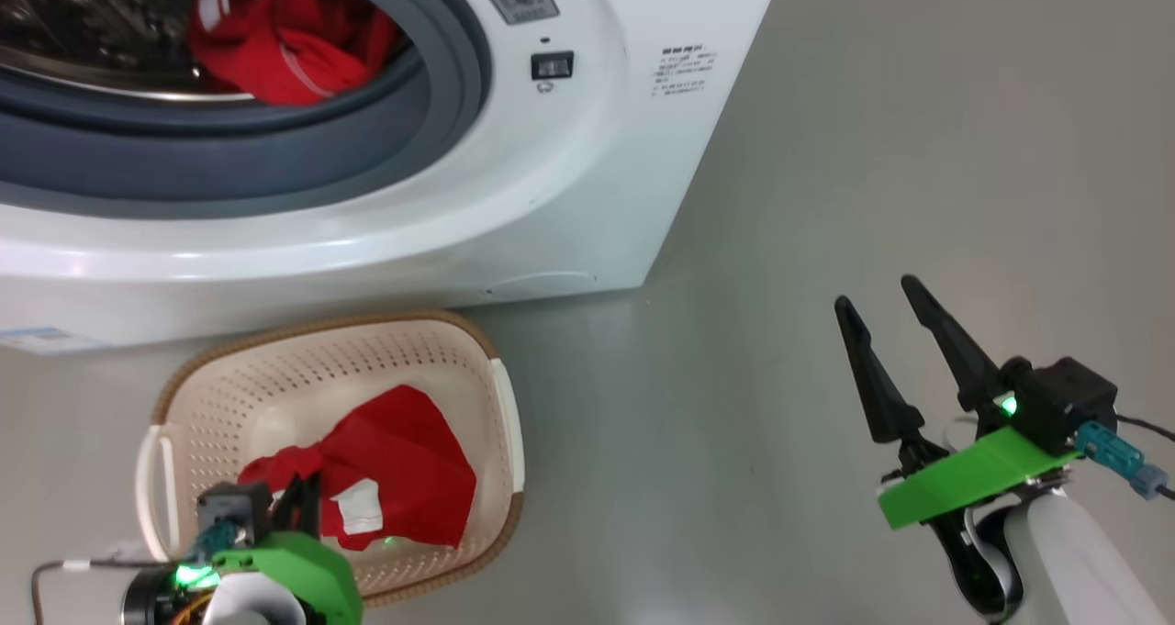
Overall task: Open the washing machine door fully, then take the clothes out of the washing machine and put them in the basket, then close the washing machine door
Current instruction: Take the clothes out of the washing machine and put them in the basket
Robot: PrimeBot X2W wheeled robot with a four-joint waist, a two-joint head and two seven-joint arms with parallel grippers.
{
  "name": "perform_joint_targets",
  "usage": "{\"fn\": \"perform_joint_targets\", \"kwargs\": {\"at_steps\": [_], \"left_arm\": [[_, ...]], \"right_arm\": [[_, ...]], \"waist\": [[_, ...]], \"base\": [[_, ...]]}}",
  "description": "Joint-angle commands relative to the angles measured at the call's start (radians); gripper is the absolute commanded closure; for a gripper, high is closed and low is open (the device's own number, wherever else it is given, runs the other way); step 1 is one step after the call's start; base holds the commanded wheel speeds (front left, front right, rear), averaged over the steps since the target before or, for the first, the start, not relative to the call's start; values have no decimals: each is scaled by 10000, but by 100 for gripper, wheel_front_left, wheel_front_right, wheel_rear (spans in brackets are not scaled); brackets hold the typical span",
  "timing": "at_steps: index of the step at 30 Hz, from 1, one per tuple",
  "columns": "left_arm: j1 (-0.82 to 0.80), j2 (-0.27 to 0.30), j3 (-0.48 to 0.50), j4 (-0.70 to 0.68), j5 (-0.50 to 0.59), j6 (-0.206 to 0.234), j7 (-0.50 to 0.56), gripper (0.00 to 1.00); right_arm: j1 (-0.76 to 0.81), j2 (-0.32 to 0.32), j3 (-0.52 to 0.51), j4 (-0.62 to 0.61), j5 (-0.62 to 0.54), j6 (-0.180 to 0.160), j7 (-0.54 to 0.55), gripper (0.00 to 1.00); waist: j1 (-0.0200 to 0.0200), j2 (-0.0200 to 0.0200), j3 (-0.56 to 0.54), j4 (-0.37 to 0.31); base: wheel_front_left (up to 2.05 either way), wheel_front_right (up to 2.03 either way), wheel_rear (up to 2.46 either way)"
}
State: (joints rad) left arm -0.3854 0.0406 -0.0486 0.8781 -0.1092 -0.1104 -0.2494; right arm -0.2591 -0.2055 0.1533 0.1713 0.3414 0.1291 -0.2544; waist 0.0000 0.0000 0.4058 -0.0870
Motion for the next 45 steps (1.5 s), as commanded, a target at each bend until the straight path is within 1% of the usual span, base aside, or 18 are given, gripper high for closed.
{"fn": "perform_joint_targets", "kwargs": {"at_steps": [1,6,12,27,38,39,40,41,42,44,45], "left_arm": [[-291,227,217,213,59,-61,-123,100],[-999,255,281,1277,-35,-100,-123,100],[-1628,388,178,2087,-65,-148,-123,100],[-3030,766,-261,3327,-340,-199,-124,100],[-3682,978,-912,3972,-1081,-202,87,100],[-3724,1007,-1002,4003,-1206,-202,73,78],[-3739,1009,-1033,4014,-1283,-202,62,65],[-3744,1014,-1071,4025,-1350,-202,53,56],[-3743,1009,-1111,4034,-1421,-202,45,52],[-3740,1011,-1173,4045,-1576,-202,14,13],[-3737,1005,-1224,4050,-1638,-202,3,8]], "right_arm": [[-107,8,276,-262,-162,16,-74,0],[-323,116,412,-313,-184,16,-74,0],[-517,227,549,-362,-208,16,-74,0],[-1088,461,626,-489,-284,16,-74,0],[-1397,484,667,-544,-306,16,-74,0],[-1410,485,656,-539,-311,16,-74,0],[-1412,485,647,-533,-313,16,-74,0],[-1410,485,638,-527,-315,16,-74,0],[-1408,484,630,-521,-316,16,-74,0],[-1404,483,619,-516,-320,16,-74,0],[-1402,479,619,-514,-322,16,-74,0]], "waist": [[0,0,351,-136],[0,0,766,-312],[0,0,1166,-471],[0,0,2298,-618],[0,0,2746,-723],[0,0,2748,-735],[0,0,2738,-734],[0,0,2722,-731],[0,0,2708,-727],[0,0,2674,-711],[0,0,2659,-699]], "base": [[0,0,0],[0,0,0],[0,0,0],[0,0,0],[0,0,0],[0,0,0],[0,0,0],[0,0,0],[0,0,0],[0,0,0],[0,0,0]]}}
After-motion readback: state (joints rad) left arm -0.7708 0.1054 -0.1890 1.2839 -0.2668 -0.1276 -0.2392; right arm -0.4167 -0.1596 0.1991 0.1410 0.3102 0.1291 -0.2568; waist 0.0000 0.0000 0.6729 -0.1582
